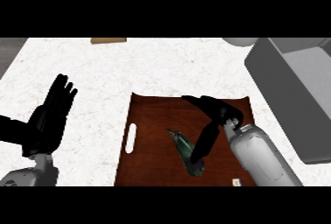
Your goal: Pick the eggplant from the tray and place it in the cardboard box
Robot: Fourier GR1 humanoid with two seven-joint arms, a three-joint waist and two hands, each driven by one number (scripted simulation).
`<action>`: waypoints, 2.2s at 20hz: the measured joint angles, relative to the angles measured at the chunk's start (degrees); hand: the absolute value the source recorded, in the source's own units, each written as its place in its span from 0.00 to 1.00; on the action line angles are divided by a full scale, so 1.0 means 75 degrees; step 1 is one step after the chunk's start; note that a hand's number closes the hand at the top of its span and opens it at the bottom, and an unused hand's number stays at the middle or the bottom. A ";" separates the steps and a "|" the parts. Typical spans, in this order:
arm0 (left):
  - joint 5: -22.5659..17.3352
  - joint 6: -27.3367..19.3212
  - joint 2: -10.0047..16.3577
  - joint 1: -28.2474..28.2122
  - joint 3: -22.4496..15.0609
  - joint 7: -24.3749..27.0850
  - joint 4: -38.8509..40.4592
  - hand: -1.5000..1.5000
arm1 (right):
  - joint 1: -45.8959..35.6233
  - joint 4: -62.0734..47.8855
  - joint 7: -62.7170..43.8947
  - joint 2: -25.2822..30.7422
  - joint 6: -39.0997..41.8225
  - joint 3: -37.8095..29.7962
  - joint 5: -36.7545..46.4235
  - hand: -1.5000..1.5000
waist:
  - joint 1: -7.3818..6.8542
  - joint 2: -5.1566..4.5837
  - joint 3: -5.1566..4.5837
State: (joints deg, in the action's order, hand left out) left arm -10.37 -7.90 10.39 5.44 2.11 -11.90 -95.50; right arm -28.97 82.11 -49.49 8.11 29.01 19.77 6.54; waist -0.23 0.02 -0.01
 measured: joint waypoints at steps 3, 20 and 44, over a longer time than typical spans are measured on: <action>0.0066 0.0036 -0.0068 0.0028 0.0009 -0.0004 0.0048 0.50 | 0.0138 -0.0070 0.0142 -0.0059 0.0097 -0.0020 0.0283 0.00 | 0.0007 0.0000 0.0001; 0.0352 0.0173 -0.0339 0.0068 0.0173 -0.0134 -0.0101 0.50 | 0.0650 -0.0455 0.0519 -0.0911 0.0336 -0.0061 0.1392 0.00 | 0.0012 0.0002 -0.0001; 0.0508 0.0381 -0.0518 0.0186 0.0369 -0.0027 0.0191 0.50 | 0.0851 -0.0568 0.2211 -0.0797 0.0208 0.0260 0.3016 1.00 | 0.0029 0.0066 -0.0033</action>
State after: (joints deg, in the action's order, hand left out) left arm -6.56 -5.04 6.51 6.83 4.88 -12.11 -94.07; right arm -22.59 77.84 -32.91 2.14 30.57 21.72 29.16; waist -0.01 0.52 -0.25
